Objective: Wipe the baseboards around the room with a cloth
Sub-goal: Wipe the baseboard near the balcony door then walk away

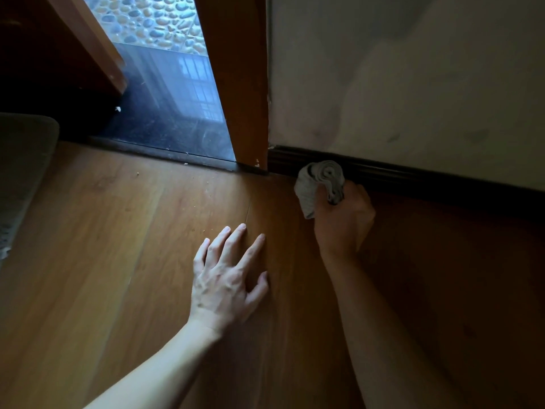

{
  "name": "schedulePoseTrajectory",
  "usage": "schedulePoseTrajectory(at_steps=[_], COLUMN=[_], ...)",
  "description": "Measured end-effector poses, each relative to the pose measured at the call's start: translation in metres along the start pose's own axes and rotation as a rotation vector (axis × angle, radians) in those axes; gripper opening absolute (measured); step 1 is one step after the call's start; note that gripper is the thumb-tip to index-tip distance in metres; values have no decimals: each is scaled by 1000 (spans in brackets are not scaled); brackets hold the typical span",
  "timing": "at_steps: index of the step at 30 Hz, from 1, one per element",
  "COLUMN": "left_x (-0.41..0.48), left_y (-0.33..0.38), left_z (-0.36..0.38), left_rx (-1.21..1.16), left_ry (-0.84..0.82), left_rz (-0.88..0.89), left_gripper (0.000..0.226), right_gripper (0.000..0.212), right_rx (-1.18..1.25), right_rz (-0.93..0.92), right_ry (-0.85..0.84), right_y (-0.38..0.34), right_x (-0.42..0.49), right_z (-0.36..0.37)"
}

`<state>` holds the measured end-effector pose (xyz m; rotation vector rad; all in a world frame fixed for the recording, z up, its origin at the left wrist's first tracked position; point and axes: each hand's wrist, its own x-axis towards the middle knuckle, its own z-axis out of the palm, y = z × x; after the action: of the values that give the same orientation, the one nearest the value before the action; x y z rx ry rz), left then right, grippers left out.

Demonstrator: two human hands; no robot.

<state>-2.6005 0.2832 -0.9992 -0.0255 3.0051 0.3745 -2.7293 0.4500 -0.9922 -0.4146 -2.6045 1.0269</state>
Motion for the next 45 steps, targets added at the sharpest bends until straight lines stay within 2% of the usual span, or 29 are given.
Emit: schedulePoseTrajectory(at_steps=[4, 9, 12, 15, 21, 25, 30, 35, 38, 42, 45], left_x=[3, 6, 6, 6, 7, 7, 8, 6, 7, 8, 8], left_y=[-1, 3, 3, 0, 4, 0, 4, 2, 4, 9, 6], left_z=[8, 14, 19, 26, 26, 30, 31, 30, 29, 25, 26], left_rx=[33, 6, -2, 26, 36, 46, 56, 67, 65, 47, 49], left_ry=[16, 44, 77, 121, 119, 138, 132, 137, 135, 131, 150], left_rz=[14, 53, 53, 75, 69, 64, 68, 58, 64, 48, 49], left_gripper=[63, 62, 62, 63, 63, 63, 63, 63, 62, 61, 61], right_gripper=[26, 23, 22, 21, 22, 22, 22, 23, 19, 22, 19], right_rx=[4, -12, 13, 0, 17, 39, 36, 49, 5, -11, 9], right_rz=[-51, 36, 40, -39, 35, -49, 18, -40, -25, 116, 85], right_ry=[-80, 72, 44, -19, 92, -32, 79, -14, 64, 189, 150], right_y=[-6, 20, 16, 12, 28, 13, 30, 15, 33, 62, 57], right_x=[2, 10, 8, 8, 13, 8, 14, 11, 18, 25, 23], right_z=[0, -15, -12, -10, -18, -10, -17, -11, -23, -41, -37])
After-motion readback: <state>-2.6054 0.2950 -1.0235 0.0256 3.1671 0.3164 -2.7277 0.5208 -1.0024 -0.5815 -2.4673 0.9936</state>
